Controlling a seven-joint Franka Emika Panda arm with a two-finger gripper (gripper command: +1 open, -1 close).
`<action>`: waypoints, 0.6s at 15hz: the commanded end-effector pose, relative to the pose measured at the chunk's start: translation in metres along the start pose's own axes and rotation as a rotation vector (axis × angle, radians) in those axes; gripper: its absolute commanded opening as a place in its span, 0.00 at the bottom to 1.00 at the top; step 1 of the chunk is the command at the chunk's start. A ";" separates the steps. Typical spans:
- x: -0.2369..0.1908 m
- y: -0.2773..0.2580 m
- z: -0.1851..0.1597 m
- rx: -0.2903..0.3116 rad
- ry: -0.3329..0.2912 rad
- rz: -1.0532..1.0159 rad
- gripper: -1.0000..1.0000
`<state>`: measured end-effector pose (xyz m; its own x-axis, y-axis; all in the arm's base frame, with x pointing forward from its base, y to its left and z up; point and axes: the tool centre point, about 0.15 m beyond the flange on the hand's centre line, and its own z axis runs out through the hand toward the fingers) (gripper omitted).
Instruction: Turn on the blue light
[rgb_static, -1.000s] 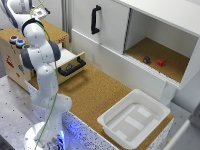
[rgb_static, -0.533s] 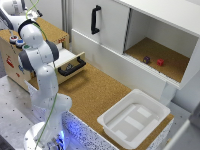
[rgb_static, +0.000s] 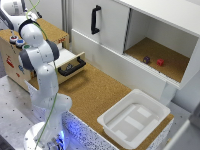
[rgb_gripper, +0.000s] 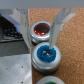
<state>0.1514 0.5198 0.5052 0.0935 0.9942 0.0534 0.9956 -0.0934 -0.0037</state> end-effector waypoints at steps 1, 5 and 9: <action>0.012 0.019 0.024 -0.020 -0.007 0.022 0.00; 0.009 0.021 0.041 0.008 -0.028 0.017 0.00; 0.014 0.031 0.061 0.050 -0.033 0.008 0.00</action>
<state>0.1702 0.5262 0.4751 0.1089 0.9938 0.0227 0.9934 -0.1079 -0.0385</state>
